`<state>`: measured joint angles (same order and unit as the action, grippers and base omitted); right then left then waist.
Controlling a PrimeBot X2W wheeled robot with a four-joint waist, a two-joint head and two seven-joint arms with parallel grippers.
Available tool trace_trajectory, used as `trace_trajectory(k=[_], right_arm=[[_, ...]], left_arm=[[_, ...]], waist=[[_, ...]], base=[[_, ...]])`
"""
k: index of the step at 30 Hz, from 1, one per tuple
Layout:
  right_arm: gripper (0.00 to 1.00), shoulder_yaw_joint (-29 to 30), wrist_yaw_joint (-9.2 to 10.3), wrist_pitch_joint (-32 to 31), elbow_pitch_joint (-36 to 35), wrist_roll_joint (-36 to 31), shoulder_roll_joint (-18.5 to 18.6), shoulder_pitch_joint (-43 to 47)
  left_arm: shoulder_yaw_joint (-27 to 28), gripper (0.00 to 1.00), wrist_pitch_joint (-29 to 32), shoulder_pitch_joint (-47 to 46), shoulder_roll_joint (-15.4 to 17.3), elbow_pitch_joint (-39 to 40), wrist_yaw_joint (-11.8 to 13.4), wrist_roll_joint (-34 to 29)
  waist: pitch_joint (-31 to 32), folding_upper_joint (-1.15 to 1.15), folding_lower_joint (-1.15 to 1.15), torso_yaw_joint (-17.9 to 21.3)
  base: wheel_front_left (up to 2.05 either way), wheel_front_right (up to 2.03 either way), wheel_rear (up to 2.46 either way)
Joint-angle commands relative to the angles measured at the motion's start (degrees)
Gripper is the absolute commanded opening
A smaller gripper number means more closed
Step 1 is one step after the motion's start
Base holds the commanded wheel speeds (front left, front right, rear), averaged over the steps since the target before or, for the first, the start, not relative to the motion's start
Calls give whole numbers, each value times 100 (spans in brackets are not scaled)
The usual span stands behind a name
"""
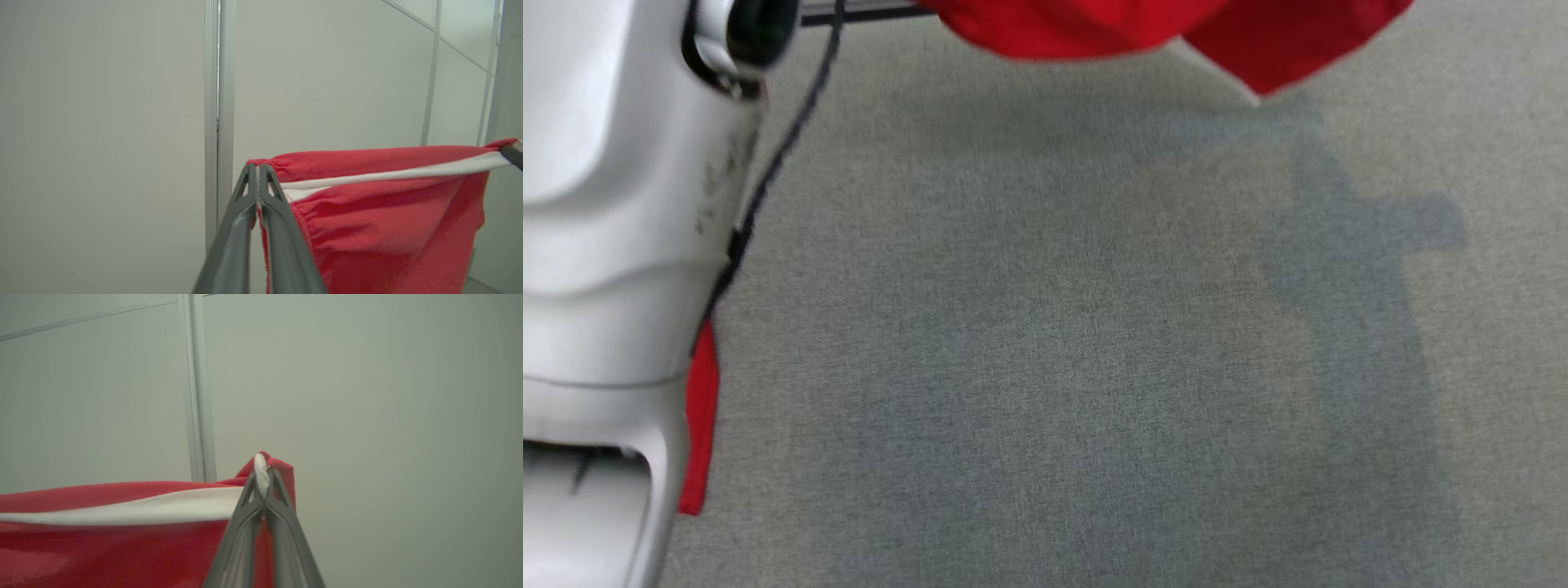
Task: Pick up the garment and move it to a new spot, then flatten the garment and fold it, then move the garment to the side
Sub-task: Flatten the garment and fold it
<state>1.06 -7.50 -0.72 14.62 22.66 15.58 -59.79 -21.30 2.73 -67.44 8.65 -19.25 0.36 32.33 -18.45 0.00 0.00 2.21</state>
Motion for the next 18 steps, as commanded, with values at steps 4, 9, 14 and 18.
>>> trace_trajectory(k=[4, 9, 14, 18], right_arm=[[0, -363, 3, 721, 897, -48, 70, -1265], [0, -683, 6, 1407, 1807, -83, -65, -1906], [0, -1059, 5, 1586, 2632, 78, -241, -1684], [0, -1343, 2, 1595, 3040, 206, -254, -1336]], left_arm=[[192, 0, -552, -1394, 8, -1030, -102, -219], [240, 0, -1458, -2152, -143, -2017, -253, -355], [-52, 0, -1770, -2011, -254, -2811, -587, -596], [-106, 0, -1797, -1551, -340, -2832, -693, -681]], waist=[[-1395, 0, 0, 241], [-1703, 0, 0, 248], [-1898, 0, 0, 145], [-1956, 0, 0, 16]], base=[[0, 0, 0], [0, 0, 0], [0, 0, 0], [0, 0, 0]])
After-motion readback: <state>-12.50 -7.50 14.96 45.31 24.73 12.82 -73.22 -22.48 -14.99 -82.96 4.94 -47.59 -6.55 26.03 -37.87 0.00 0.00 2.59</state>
